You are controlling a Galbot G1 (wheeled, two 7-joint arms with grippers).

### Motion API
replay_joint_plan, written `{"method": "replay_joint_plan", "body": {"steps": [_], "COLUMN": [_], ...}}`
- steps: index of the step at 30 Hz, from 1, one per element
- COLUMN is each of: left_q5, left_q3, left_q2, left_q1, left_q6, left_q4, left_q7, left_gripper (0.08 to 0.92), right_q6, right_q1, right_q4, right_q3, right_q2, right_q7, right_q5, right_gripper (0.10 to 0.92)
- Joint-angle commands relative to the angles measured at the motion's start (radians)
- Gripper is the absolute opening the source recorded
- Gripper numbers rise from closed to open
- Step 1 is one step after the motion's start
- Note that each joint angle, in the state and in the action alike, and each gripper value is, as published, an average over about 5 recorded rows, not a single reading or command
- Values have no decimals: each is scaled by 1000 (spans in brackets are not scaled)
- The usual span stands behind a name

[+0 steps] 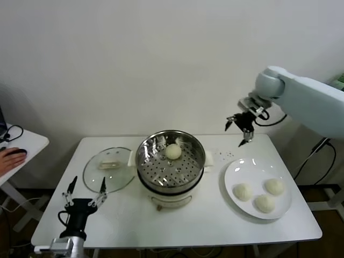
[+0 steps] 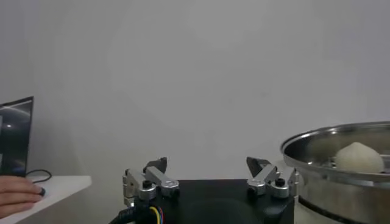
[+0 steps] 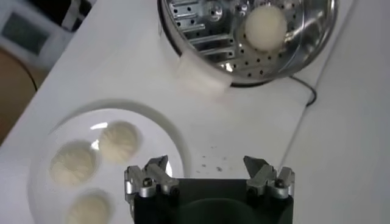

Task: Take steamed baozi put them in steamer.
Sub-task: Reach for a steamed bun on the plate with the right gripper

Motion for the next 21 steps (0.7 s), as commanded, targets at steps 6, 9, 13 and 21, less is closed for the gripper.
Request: {"method": "replay_joint_plan", "body": {"steps": [6,9,13,21], "left_q5": [9,8,7,7], "left_q3": [-1,-2,-5,-7], "left_q2": [-8,-7,-7,-9], "left_q1": [0,3,8,17], "left_q6": [-6,-7,-9,-12], "left_q4": [7,9,10,14], "left_q7": [0,0,-1,-1], "left_gripper": [823,823,823,823], "right_q6": [-78,-74,-70,-23], "right_q1": [-414,-446,-472,-511], "right_q4": [29,32,32,1], "right_q3": [219,238,251,286], "right_q2": [-104,-100,-94,-62], "right_q7": [12,17,27,60], "right_q5": [-151,-172,-187,-260], "right_gripper": [823,823,823,823]}}
